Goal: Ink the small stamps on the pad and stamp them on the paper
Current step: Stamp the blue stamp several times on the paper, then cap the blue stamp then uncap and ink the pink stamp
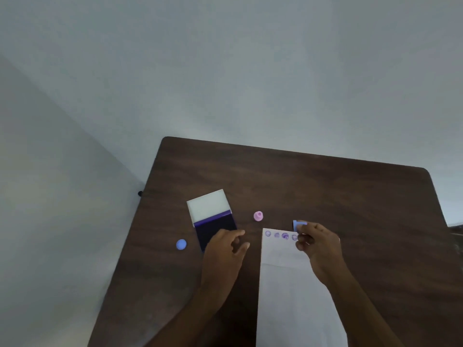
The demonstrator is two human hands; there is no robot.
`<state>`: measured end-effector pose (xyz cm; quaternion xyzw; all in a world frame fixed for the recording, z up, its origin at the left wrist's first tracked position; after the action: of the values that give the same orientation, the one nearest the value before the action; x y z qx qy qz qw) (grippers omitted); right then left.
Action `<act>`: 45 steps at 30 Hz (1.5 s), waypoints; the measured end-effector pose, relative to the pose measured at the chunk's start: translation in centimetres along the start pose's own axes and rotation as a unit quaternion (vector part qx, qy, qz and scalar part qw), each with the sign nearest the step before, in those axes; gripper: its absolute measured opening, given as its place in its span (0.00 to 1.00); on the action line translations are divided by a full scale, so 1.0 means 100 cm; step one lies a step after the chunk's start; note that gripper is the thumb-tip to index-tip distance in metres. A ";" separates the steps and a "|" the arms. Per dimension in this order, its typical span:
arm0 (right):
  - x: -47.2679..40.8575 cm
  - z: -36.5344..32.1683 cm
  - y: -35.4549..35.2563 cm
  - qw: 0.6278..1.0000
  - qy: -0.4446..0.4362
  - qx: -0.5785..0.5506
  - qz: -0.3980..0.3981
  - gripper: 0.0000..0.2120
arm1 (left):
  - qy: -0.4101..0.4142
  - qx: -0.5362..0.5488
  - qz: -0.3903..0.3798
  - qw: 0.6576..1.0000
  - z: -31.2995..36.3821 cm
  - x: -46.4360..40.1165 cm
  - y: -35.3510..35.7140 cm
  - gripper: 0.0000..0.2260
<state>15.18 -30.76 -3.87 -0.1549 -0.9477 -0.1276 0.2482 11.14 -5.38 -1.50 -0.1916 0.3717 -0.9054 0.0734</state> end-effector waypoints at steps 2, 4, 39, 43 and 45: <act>0.006 0.004 0.023 0.999 0.012 0.001 -0.031 0.05 | -0.012 0.004 0.020 1.000 -0.003 -0.005 -0.013 0.12; 0.012 0.011 0.047 0.998 0.032 -0.007 -0.057 0.05 | -0.024 0.009 0.040 0.999 -0.010 -0.007 -0.025 0.14; 0.039 0.087 0.188 0.969 0.161 0.068 -0.174 0.09 | -0.155 -0.024 0.130 0.979 -0.152 -0.019 -0.065 0.21; 0.039 0.089 0.185 0.969 0.165 0.067 -0.174 0.09 | -0.149 -0.010 0.132 0.980 -0.151 -0.021 -0.064 0.14; 0.039 0.090 0.185 0.968 0.166 0.066 -0.175 0.08 | -0.173 0.058 0.116 0.976 -0.153 -0.020 -0.063 0.14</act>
<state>14.65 -10.01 -6.47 0.0534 -0.9118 -0.1307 0.3856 6.95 9.53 -7.59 -0.2962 0.3200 -0.8639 0.2520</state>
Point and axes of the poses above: each hand's wrist, its own x-axis away from the middle knuckle, its own y-axis out of the palm, z = x × y, the point moved 8 cm from there along -x, towards the middle knuckle, and after that the axes turned 7 degrees about -y, right-handed, at the moved point
